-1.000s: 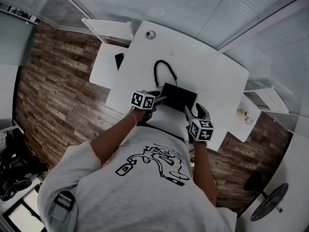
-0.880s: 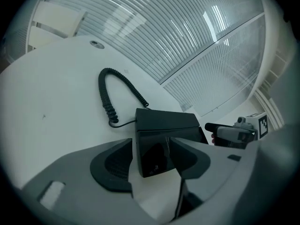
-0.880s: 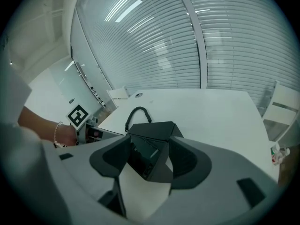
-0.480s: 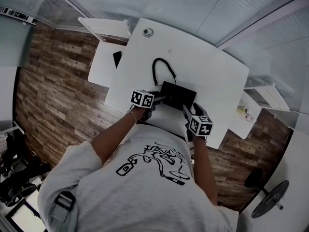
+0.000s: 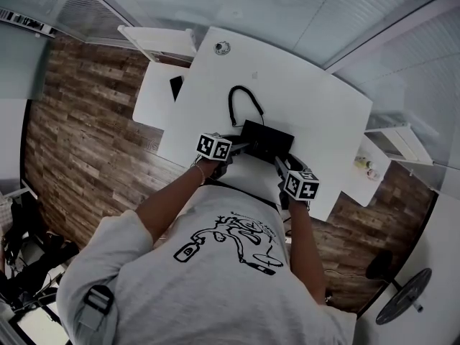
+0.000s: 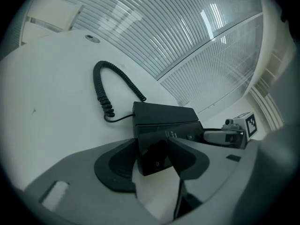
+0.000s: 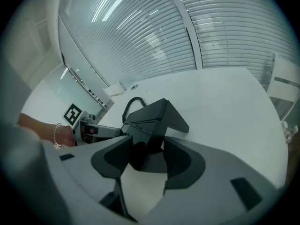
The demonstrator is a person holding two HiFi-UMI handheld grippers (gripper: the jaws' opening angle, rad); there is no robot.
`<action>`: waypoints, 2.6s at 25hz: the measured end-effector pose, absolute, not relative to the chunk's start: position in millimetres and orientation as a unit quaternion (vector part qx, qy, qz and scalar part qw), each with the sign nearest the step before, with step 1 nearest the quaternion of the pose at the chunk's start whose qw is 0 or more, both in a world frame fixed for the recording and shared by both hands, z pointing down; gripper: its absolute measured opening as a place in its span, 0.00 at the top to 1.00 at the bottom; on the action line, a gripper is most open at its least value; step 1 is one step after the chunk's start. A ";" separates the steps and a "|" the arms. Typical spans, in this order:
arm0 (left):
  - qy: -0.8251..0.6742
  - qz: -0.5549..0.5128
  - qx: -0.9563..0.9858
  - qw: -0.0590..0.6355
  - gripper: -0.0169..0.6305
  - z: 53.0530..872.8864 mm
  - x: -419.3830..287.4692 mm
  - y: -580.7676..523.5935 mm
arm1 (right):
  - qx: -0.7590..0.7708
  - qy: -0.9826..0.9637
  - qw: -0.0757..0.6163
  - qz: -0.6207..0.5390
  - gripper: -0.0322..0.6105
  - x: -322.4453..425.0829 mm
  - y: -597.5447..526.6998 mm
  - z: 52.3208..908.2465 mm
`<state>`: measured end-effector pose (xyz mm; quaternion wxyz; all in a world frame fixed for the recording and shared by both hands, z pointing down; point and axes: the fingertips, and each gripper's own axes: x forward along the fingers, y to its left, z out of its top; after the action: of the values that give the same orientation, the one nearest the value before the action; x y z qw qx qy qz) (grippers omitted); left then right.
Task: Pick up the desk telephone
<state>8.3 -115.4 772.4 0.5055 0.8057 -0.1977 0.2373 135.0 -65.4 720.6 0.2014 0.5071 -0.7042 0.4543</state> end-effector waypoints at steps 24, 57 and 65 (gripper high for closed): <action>-0.233 0.236 0.825 0.458 0.66 695.5 -5.7 -128.8 | 0.513 -0.734 0.159 0.416 0.64 125.8 -78.2 649.7; -0.270 0.186 0.839 0.434 0.66 552.2 -14.2 -134.9 | 0.512 -0.775 0.100 0.355 0.64 121.1 -87.2 506.7; -0.274 0.169 0.847 0.423 0.66 518.0 -15.0 -134.7 | 0.511 -0.782 0.086 0.346 0.64 121.1 -87.4 473.8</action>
<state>-15.0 -134.7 518.0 0.4227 0.8470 -0.2741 0.1695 121.1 -87.4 473.8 0.0860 0.5111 -0.7823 0.3456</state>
